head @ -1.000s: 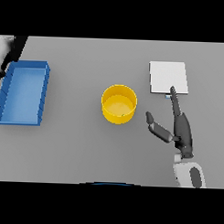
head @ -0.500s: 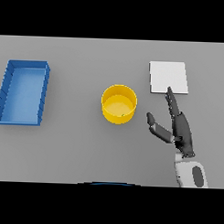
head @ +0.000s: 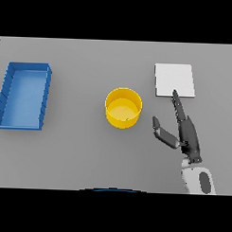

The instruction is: Pick up the red beaker and tilt it to pour out 1 green nut into yellow bowl. Pick up the yellow bowl and place it on the metallic measuring scale.

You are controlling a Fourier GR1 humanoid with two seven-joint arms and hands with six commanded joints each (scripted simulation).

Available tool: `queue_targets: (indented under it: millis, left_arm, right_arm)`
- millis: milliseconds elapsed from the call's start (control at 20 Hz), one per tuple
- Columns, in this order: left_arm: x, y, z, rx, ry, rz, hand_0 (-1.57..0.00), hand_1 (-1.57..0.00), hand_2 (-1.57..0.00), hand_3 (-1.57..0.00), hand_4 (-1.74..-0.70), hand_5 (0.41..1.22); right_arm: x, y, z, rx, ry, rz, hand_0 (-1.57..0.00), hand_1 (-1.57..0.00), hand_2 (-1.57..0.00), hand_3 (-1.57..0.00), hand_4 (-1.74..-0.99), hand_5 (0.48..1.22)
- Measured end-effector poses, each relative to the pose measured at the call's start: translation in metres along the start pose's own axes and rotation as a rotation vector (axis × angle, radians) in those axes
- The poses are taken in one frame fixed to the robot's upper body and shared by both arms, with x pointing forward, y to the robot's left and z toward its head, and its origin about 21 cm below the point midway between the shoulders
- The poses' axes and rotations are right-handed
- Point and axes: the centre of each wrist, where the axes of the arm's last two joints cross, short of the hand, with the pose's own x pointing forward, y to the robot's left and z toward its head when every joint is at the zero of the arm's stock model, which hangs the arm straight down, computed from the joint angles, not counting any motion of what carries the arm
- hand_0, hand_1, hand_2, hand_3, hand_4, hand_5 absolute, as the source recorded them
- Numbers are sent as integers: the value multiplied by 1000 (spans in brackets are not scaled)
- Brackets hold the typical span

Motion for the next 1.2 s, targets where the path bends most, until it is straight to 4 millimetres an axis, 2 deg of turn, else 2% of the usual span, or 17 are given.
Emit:
queue_targets:
  millis: [150, 300, 400, 500, 550, 600, 650, 700, 750, 800, 850, 1000, 1100, 1200]
  left_arm:
    - [-25, -11, 17, -1, 28, 48, -1571, -1571, -1571, -1396, -1741, 1221]
    - [-47, -23, 33, -9, 74, 70, -1571, -1571, -1571, -1383, -1741, 1221]
    - [-56, -32, 43, -27, 105, 69, -1571, -1571, -1571, -1384, -1741, 1076]
    - [-58, -32, 50, -67, 134, 78, -1571, -1571, -1571, -1366, -1735, 955]
    - [-59, -32, 54, -98, 154, 68, -1571, -1571, -1571, -1407, -1661, 888]
    - [-61, -33, 59, -138, 149, 41, -1571, -1571, -1571, -1368, -1493, 827]
    - [-63, -32, 64, -169, 124, 37, -1571, -1545, -1489, -1238, -1311, 774]
    - [-64, -25, 67, -198, 82, -6, -1495, -1380, -1311, -1098, -1155, 740]
    - [-68, -25, 70, -240, 41, -37, -1253, -1104, -1049, -884, -1031, 714]
    - [-65, -21, 71, -294, 6, -34, -1003, -883, -839, -707, -933, 697]
    - [-67, -15, 72, -330, 12, -42, -802, -706, -671, -565, -870, 682]
    - [-69, -17, 74, -371, 20, -110, -410, -361, -343, -289, -762, 651]
    - [-76, -18, 71, -355, 12, -147, -262, -231, -219, -185, -741, 648]
    - [-74, -21, 67, -337, 12, -153, -167, -147, -140, -118, -724, 647]
  right_arm:
    - [-5, -4, 1, -4, 25, 7, 1, 1, 1, 1, -1201, 696]
    - [0, -1, -3, -5, 6, -2, 1, 1, 1, 1, -1186, 687]
    - [-4, -1, -2, -5, 22, -6, 1, 1, 1, 1, -1170, 683]
    - [-2, -1, -5, -5, 29, -12, 1, 1, 1, 1, -1168, 679]
    - [-2, 1, -4, -1, 27, -12, 1, 1, 1, 1, -1165, 678]
    - [-2, 0, -4, -5, 25, -11, 1, 1, 1, 1, -1165, 675]
    - [-2, 1, -4, -4, 34, 0, 1, 1, 1, 1, -1163, 671]
    - [-2, 0, -6, -12, 36, 5, 1, 1, 1, 1, -1159, 669]
    - [-4, -1, -4, -12, 26, 6, 1, 1, 1, 1, -1161, 669]
    - [-5, 2, -3, -6, 28, 3, 1, 1, 1, 1, -1162, 671]
    - [-5, -3, -2, -12, 23, 1, 1, 1, 1, 1, -1156, 673]
    - [1, -1, 1, 1, -6, -7, 1, 1, 1, 1, -1145, 685]
    - [-2, -1, 2, 3, 21, -9, 1, 1, 1, 1, -1156, 690]
    - [0, -3, 2, 3, 18, 4, 1, 1, 1, 1, -1164, 688]
